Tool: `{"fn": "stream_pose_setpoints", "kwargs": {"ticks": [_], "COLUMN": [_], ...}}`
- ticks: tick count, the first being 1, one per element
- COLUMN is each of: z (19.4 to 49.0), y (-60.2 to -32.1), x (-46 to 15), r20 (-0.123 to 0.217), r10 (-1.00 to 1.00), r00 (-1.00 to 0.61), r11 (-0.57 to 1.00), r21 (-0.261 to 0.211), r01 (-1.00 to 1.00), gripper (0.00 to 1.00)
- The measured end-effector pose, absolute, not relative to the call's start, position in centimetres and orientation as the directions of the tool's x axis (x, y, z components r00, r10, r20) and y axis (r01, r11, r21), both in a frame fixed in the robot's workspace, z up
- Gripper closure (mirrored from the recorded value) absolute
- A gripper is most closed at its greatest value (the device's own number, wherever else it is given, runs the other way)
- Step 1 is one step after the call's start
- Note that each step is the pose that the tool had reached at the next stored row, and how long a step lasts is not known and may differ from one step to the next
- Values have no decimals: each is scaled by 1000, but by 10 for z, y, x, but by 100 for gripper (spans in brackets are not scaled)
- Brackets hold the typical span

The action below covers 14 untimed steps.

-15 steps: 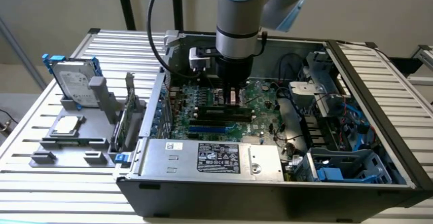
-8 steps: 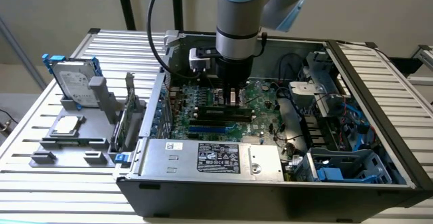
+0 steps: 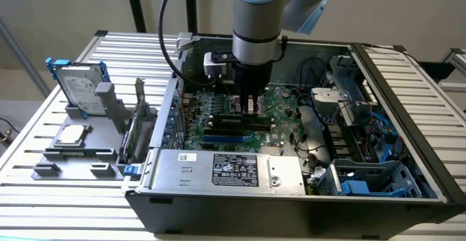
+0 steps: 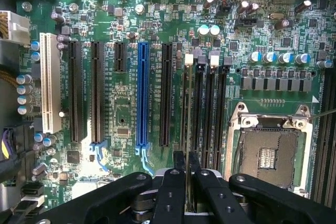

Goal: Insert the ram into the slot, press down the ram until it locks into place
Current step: 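Insert the ram into the slot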

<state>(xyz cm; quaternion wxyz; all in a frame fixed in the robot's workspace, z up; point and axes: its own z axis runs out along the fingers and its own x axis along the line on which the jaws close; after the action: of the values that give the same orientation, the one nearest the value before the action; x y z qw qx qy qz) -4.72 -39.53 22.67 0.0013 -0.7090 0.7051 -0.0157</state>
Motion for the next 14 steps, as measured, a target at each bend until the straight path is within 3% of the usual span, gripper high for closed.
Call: {"fn": "stream_pose_setpoints", "kwargs": {"ticks": [14], "z": [224], "y": [-395], "x": [-47], "r20": [20], "r10": [-1000], "r00": [-1], "r11": [0], "r21": [-24], "r01": [-1000], "gripper": [86]}}
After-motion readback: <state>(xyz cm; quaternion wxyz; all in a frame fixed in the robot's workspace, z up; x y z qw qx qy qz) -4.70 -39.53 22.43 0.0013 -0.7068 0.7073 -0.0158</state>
